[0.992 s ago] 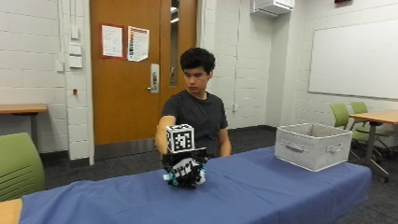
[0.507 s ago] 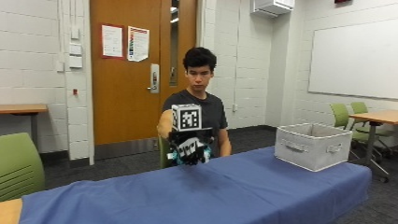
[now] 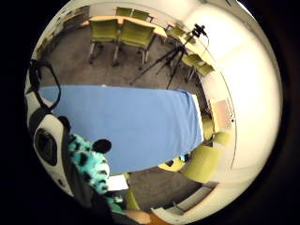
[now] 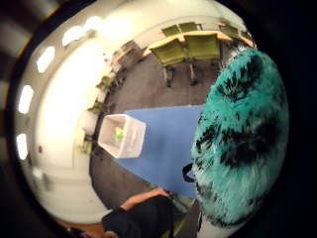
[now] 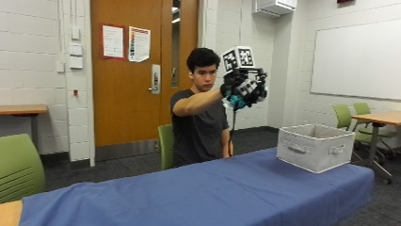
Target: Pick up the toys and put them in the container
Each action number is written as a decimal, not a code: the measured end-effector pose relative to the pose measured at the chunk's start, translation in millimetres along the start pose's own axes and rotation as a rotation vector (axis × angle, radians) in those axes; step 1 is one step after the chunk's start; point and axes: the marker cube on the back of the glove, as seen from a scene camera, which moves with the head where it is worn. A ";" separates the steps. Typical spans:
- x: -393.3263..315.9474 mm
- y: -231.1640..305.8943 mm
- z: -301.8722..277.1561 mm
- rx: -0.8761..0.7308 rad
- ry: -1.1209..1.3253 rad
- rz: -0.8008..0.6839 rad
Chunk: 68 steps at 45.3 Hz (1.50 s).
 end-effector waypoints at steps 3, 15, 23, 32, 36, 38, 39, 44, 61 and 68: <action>-58.6 -16.7 -10.2 0.030 -0.018 -0.076; -261.6 -33.6 -13.3 0.025 -0.090 -0.411; -377.6 -32.1 -8.7 -0.010 -0.155 -0.436; -371.2 -65.1 36.6 -0.043 -0.169 -0.613; -381.7 -65.6 51.9 -0.073 -0.184 -0.616; -389.6 -64.6 58.1 -0.092 -0.198 -0.580; -391.7 -64.7 61.0 -0.106 -0.198 -0.554; -367.1 -70.9 87.1 -0.201 0.010 -0.534; -350.2 -17.9 75.0 -0.133 0.023 -0.473; -270.1 -6.7 72.5 -0.048 0.121 -0.322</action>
